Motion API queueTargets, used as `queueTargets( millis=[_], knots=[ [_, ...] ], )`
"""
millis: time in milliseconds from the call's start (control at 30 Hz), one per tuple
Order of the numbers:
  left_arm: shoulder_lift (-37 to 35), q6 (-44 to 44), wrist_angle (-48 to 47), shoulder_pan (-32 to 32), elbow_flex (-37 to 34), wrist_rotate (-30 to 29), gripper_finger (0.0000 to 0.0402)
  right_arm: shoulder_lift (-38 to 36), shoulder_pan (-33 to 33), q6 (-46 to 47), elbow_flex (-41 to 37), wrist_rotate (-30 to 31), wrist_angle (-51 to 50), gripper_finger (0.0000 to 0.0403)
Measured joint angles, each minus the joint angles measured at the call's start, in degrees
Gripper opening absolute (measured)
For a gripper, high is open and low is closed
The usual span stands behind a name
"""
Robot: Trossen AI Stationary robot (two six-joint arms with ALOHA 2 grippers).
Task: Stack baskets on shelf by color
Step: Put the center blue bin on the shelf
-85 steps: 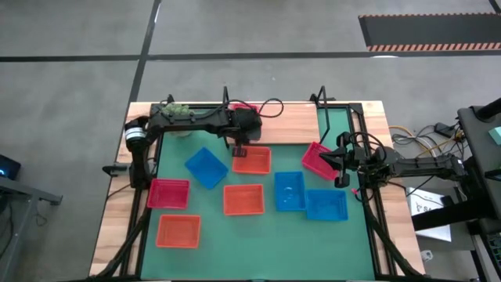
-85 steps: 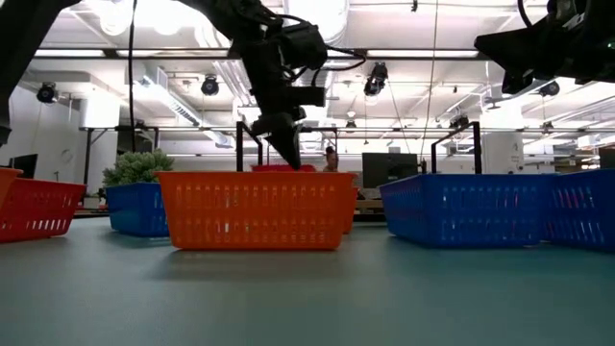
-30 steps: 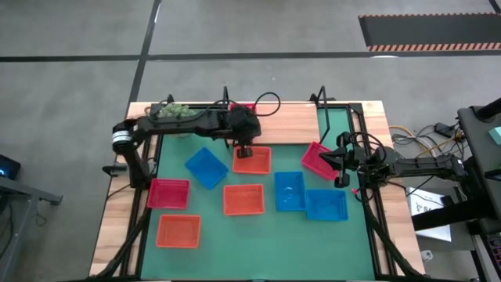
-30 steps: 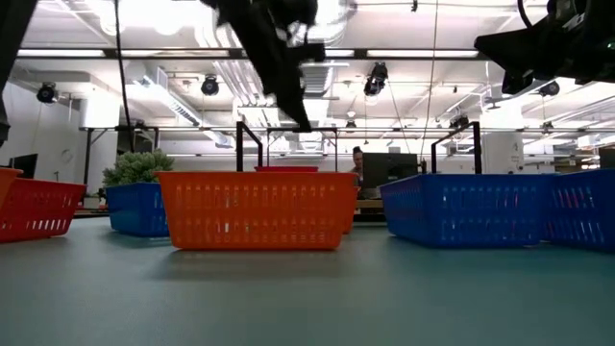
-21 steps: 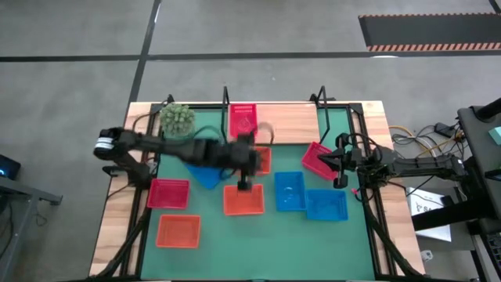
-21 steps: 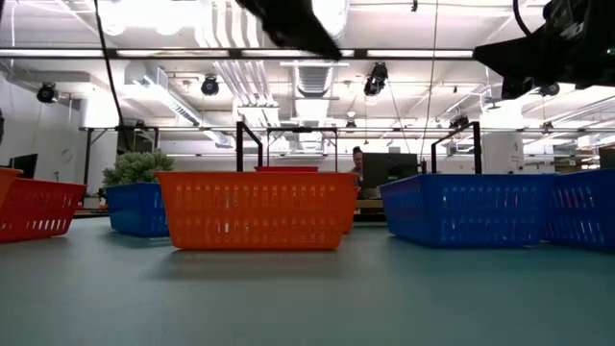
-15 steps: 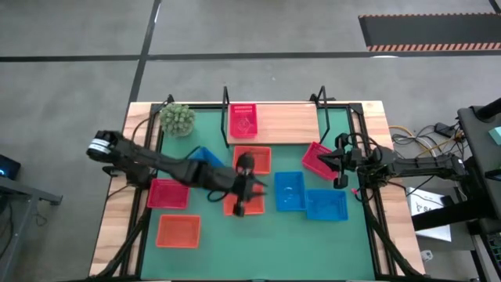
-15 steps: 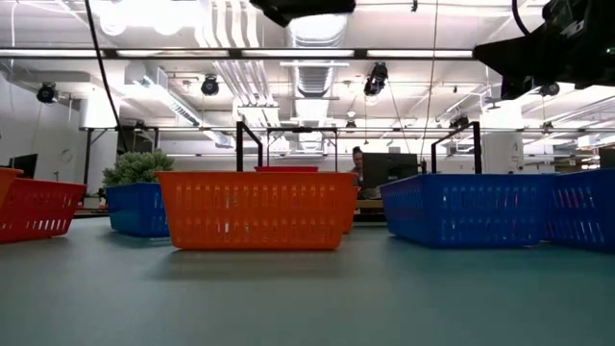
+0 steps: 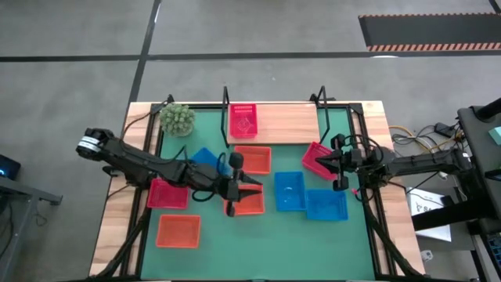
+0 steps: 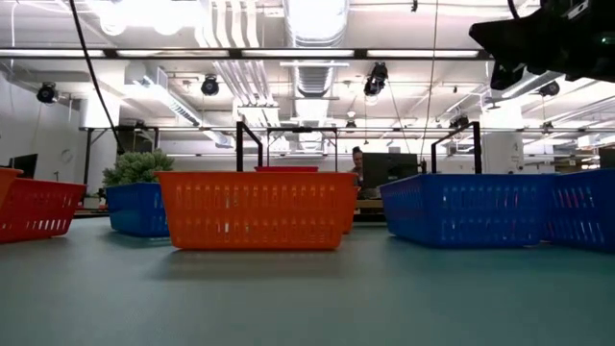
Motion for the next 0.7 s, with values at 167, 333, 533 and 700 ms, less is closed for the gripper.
queueTargets(
  millis=[167,333,533,700],
  knots=[
    [-5.58,1.24,0.97,0.23,-5.36,-0.49,0.009,4.88,1.13,1.68,0.01,0.09,5.48,0.0009],
    [-10.2,2.63,5.41,0.41,-11.15,-6.15,0.009,9.7,2.95,2.37,3.5,2.38,5.46,0.0009],
    [-15.72,4.8,6.65,0.39,-14.01,-9.44,0.009,18.6,5.09,-0.71,12.62,3.41,0.33,0.0009],
    [-19.59,2.25,6.72,-0.23,-16.05,-9.53,0.009,26.22,7.48,0.82,23.47,3.7,-13.48,0.0009]
  ],
)
